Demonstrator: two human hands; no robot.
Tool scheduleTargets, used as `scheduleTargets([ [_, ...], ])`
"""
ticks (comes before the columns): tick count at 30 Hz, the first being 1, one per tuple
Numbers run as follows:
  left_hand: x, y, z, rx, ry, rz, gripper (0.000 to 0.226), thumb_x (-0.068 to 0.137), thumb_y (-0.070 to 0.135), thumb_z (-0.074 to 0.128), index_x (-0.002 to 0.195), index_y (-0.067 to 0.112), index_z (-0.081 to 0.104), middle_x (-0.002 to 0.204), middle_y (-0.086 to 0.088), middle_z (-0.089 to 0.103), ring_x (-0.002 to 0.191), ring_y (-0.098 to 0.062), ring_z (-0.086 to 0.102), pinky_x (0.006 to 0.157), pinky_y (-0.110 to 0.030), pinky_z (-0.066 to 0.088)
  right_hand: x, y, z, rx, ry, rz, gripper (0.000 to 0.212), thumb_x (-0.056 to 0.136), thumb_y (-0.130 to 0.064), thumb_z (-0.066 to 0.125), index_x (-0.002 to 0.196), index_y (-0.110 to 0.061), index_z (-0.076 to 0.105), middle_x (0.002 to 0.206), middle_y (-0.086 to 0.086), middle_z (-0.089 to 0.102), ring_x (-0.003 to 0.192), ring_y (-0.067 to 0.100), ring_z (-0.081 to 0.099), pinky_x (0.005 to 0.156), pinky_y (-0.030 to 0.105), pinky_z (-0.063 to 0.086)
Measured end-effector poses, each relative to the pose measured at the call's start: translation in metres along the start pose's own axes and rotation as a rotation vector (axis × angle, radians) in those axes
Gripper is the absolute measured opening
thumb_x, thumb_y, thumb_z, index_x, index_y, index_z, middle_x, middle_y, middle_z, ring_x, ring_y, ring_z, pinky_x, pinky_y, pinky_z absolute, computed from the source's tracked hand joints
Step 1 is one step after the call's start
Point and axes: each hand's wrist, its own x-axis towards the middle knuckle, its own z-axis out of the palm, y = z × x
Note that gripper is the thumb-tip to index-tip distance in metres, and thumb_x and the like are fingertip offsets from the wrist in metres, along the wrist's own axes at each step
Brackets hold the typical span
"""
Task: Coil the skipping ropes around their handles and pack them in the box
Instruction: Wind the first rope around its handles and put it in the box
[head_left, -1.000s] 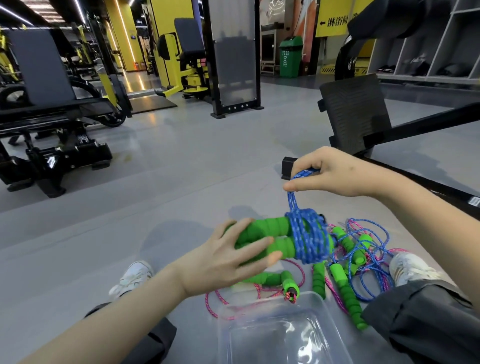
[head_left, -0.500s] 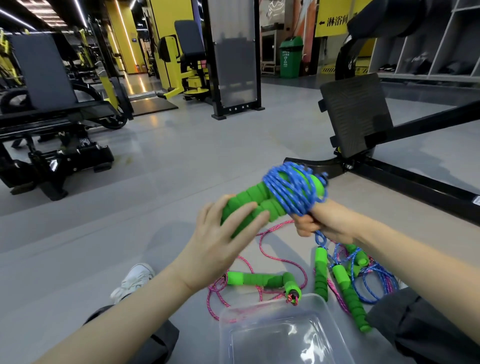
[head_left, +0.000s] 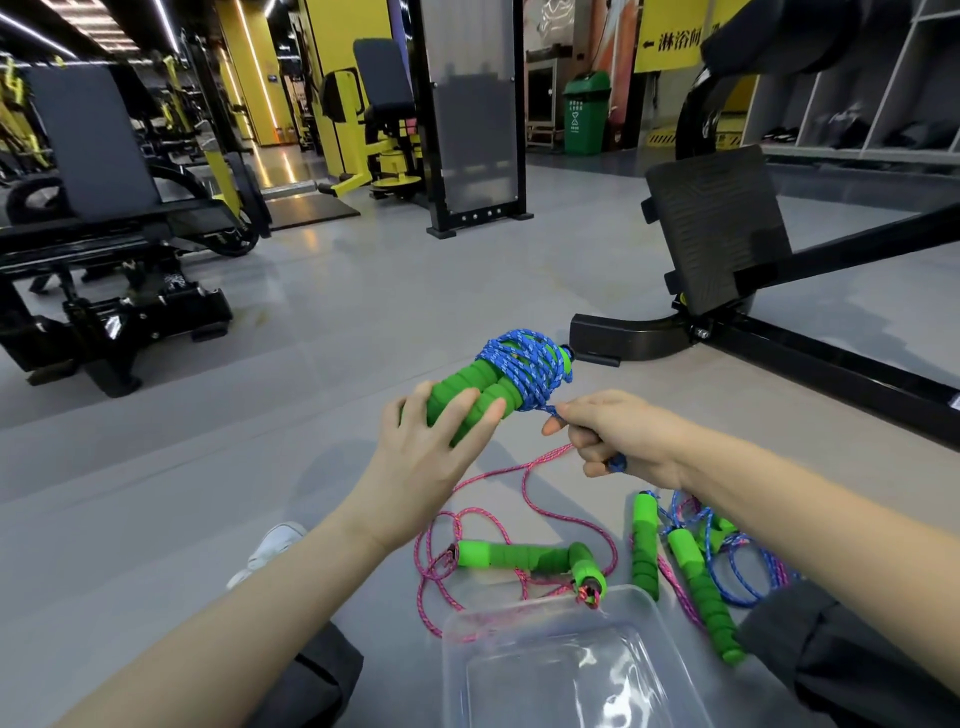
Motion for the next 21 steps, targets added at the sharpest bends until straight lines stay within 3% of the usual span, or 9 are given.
scheduleTargets([
  [2, -0.004, 0.001, 0.000, 0.032, -0.032, 0.031, 0.057, 0.088, -0.001, 0.008, 0.130, 0.013, 0.043, 0.119, -0.011, 0.043, 0.093, -0.042, 0.054, 0.068, -0.042, 0.043, -0.002, -0.001, -0.006, -0.059, 0.015, 0.007, 0.022, 0.099, -0.017, 0.042, 0.084, -0.006, 0.055, 0.048, -0.004, 0.028, 0.033, 0.006, 0.022, 0.041, 0.019, 0.030],
  [5, -0.009, 0.004, -0.002, 0.038, -0.059, 0.106, 0.060, 0.091, -0.001, -0.001, 0.128, 0.012, 0.045, 0.117, -0.011, 0.044, 0.088, -0.042, 0.058, 0.066, -0.043, 0.047, -0.003, 0.000, -0.015, -0.395, 0.082, -0.156, 0.020, 0.093, -0.013, 0.054, 0.075, -0.005, 0.056, 0.051, 0.004, 0.043, 0.035, 0.009, 0.042, 0.045, 0.019, 0.041],
  [9, -0.004, 0.008, -0.005, 0.005, -0.073, 0.152, 0.061, 0.092, -0.001, -0.003, 0.125, 0.012, 0.046, 0.115, -0.012, 0.045, 0.086, -0.042, 0.059, 0.065, -0.043, 0.049, -0.002, -0.004, -0.019, -0.496, 0.112, -0.353, 0.011, 0.088, -0.007, 0.062, 0.078, -0.003, 0.061, 0.060, 0.012, 0.061, 0.053, 0.021, 0.063, 0.064, 0.035, 0.054],
  [12, -0.007, 0.005, -0.001, -0.027, -0.067, 0.224, 0.051, 0.086, -0.001, 0.021, 0.128, 0.013, 0.046, 0.115, -0.011, 0.046, 0.088, -0.041, 0.058, 0.067, -0.042, 0.047, -0.003, -0.003, -0.020, -0.577, 0.030, -0.434, 0.008, 0.090, -0.008, 0.057, 0.084, -0.007, 0.062, 0.066, 0.011, 0.067, 0.062, 0.019, 0.064, 0.071, 0.035, 0.052],
  [15, -0.010, 0.005, -0.001, -0.074, -0.035, 0.285, 0.055, 0.080, -0.003, 0.041, 0.131, 0.015, 0.044, 0.119, -0.010, 0.046, 0.094, -0.039, 0.053, 0.070, -0.042, 0.046, -0.003, 0.004, -0.020, -0.736, 0.062, -0.574, 0.005, 0.091, -0.014, 0.056, 0.089, -0.016, 0.059, 0.062, 0.004, 0.063, 0.057, 0.011, 0.058, 0.061, 0.022, 0.045],
  [19, -0.011, 0.005, -0.003, -0.123, 0.015, 0.292, 0.047, 0.090, -0.003, 0.031, 0.131, 0.015, 0.044, 0.122, -0.009, 0.045, 0.101, -0.039, 0.048, 0.074, -0.042, 0.044, -0.001, 0.014, -0.019, -0.791, 0.150, -0.814, 0.014, 0.090, -0.011, 0.058, 0.104, -0.012, 0.057, 0.066, 0.005, 0.054, 0.066, 0.013, 0.047, 0.060, 0.016, 0.036],
  [21, -0.012, 0.005, -0.002, -0.140, 0.039, 0.286, 0.049, 0.087, -0.003, 0.041, 0.132, 0.015, 0.044, 0.123, -0.009, 0.045, 0.103, -0.040, 0.048, 0.075, -0.043, 0.043, 0.002, 0.017, -0.020, -0.808, 0.206, -0.938, 0.012, 0.087, -0.013, 0.060, 0.099, -0.009, 0.059, 0.069, 0.001, 0.050, 0.068, 0.009, 0.041, 0.064, 0.010, 0.034],
])
